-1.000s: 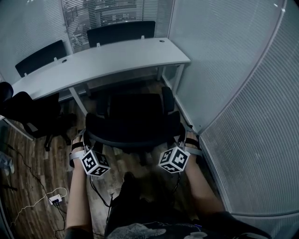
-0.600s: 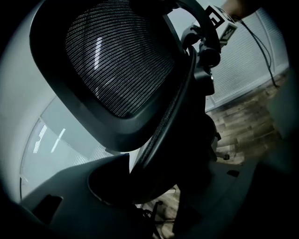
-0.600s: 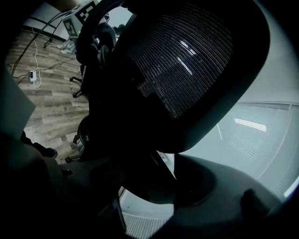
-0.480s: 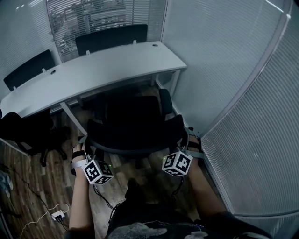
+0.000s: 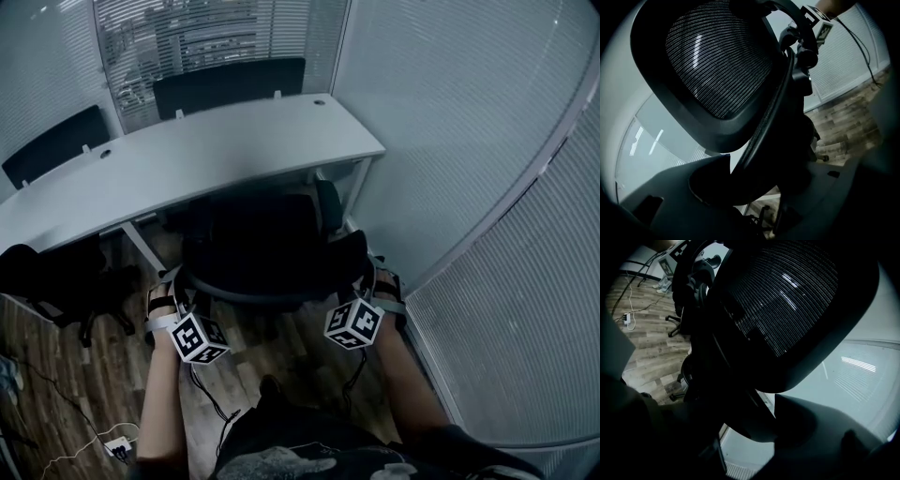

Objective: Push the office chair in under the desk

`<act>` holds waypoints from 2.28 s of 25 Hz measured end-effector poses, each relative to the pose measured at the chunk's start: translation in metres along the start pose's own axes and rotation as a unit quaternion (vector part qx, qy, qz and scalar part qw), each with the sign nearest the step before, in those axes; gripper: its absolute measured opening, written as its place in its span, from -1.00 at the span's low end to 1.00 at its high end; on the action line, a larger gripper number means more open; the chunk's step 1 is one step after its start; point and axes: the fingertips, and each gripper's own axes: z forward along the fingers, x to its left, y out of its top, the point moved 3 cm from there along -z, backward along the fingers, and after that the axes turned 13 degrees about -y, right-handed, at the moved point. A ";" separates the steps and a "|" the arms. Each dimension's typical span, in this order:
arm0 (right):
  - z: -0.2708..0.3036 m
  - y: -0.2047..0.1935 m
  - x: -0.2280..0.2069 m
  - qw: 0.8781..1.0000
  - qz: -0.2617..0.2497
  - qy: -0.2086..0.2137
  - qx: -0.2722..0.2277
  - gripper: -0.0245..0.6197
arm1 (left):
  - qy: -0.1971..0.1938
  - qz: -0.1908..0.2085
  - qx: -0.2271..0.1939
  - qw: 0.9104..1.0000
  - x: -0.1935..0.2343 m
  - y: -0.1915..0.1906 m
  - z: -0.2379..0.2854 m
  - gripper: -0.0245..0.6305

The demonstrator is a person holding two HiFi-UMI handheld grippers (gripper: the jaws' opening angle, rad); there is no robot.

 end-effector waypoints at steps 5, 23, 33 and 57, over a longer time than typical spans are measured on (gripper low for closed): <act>0.040 0.018 -0.001 1.000 -0.002 0.006 0.001 0.05 | 0.002 -0.001 0.000 1.000 0.028 -0.006 0.032 -0.09; 0.179 0.036 -0.025 0.999 -0.016 0.022 -0.042 0.05 | 0.019 -0.012 0.008 1.000 0.081 0.025 0.108 -0.11; 0.256 0.031 -0.046 0.994 -0.029 0.047 -0.094 0.05 | 0.037 -0.049 0.054 0.997 0.093 0.059 0.145 -0.11; 0.379 0.071 -0.057 0.986 -0.022 0.046 -0.161 0.05 | 0.074 -0.077 0.115 0.988 0.163 0.066 0.235 -0.11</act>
